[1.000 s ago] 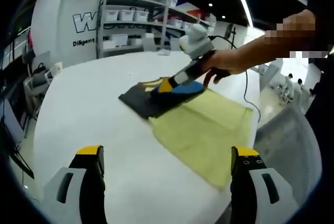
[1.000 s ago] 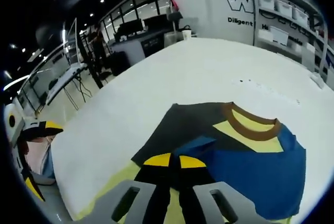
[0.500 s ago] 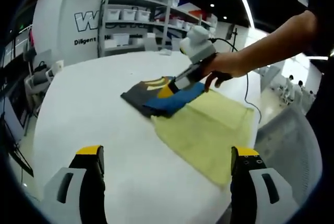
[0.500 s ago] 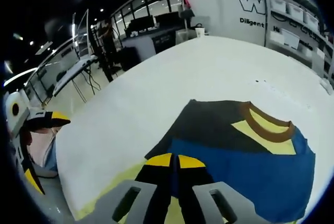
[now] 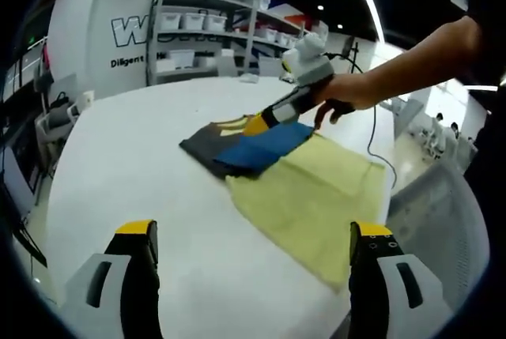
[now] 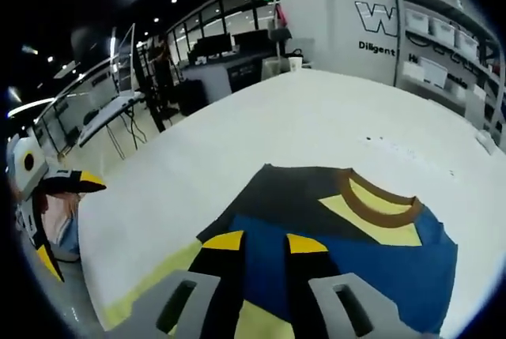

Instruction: Fold the garment on the visible template until the final outline fits inside the template.

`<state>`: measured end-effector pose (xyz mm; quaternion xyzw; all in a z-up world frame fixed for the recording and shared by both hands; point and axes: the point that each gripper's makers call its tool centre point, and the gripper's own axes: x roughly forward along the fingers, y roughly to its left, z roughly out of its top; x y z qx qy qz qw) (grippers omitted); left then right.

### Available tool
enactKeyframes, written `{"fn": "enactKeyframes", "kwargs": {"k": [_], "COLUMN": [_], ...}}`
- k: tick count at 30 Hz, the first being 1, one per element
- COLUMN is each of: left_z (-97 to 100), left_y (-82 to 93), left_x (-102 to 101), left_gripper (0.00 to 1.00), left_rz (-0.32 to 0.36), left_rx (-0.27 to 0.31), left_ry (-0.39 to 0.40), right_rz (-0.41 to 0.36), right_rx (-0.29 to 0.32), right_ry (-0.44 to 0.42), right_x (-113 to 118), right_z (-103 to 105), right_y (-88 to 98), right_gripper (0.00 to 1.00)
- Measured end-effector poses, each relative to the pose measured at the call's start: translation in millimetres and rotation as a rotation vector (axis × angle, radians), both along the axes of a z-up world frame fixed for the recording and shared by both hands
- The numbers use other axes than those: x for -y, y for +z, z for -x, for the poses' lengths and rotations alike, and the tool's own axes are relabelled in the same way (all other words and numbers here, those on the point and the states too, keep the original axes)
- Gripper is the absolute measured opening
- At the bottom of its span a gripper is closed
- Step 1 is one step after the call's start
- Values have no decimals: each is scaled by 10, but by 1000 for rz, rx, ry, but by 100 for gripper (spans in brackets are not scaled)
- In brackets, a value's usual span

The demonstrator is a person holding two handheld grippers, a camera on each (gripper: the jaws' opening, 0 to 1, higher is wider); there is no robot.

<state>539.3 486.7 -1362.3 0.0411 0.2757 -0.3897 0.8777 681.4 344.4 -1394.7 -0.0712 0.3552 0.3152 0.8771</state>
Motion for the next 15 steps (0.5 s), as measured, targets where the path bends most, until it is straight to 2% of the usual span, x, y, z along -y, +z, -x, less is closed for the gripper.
{"fn": "enactKeyframes", "kwargs": {"k": [8, 15], "left_z": [46, 75], "left_y": [9, 18], "left_x": [18, -11], "left_gripper": [97, 97], "left_rz": [-4, -12], "left_rx": [-1, -3], "left_ry": [-4, -8], "right_rz": [112, 186], "right_rx": [-4, 6], "right_ry": [119, 178], "right_x": [-163, -179], "right_z": [229, 275], "right_y": [-294, -404], "right_gripper": [18, 21]}}
